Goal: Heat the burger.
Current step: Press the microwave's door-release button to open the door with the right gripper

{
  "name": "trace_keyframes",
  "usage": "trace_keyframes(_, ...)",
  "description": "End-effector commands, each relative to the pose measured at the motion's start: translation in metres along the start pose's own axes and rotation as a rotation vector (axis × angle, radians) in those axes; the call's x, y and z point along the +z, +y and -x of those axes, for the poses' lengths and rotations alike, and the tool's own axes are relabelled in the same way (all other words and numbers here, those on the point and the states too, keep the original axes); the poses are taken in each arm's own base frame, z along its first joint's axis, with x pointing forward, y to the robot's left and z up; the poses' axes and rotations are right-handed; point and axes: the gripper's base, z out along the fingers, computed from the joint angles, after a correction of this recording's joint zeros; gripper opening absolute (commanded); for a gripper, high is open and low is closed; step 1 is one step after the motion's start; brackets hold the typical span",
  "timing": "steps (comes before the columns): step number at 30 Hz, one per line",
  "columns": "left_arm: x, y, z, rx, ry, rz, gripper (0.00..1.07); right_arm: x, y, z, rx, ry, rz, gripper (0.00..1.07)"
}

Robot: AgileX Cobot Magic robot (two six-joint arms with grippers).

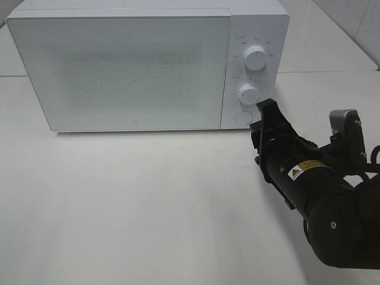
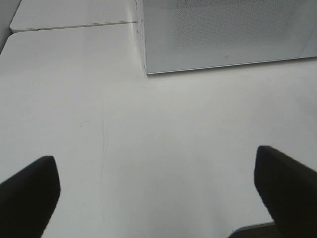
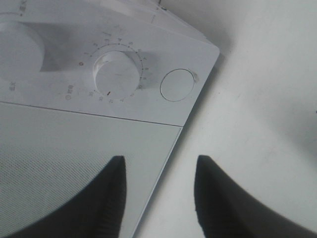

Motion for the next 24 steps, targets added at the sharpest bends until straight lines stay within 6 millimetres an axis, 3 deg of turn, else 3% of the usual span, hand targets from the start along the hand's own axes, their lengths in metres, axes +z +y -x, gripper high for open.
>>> trace_keyframes(1,-0.002,0.000,-0.001,-0.003,-0.028,0.005,1.00,0.000,0.002,-0.002,0.084,0.005,0.008,0.34)
trace_keyframes(3,-0.002,0.000,-0.001,-0.003,-0.028,0.005,1.00,0.000,0.002,-0.002,0.129,0.003,0.005,0.21)
trace_keyframes(10,-0.002,0.000,-0.001,-0.003,-0.028,0.005,1.00,0.001,0.000,0.002,0.160,-0.032,-0.010,0.00)
trace_keyframes(21,-0.002,0.000,-0.001,-0.003,-0.028,0.005,1.00,0.005,0.002,0.002,0.207,-0.067,-0.034,0.00)
trace_keyframes(24,-0.002,0.000,-0.001,-0.003,-0.028,0.005,1.00,0.015,0.009,0.007,0.225,-0.076,-0.028,0.00)
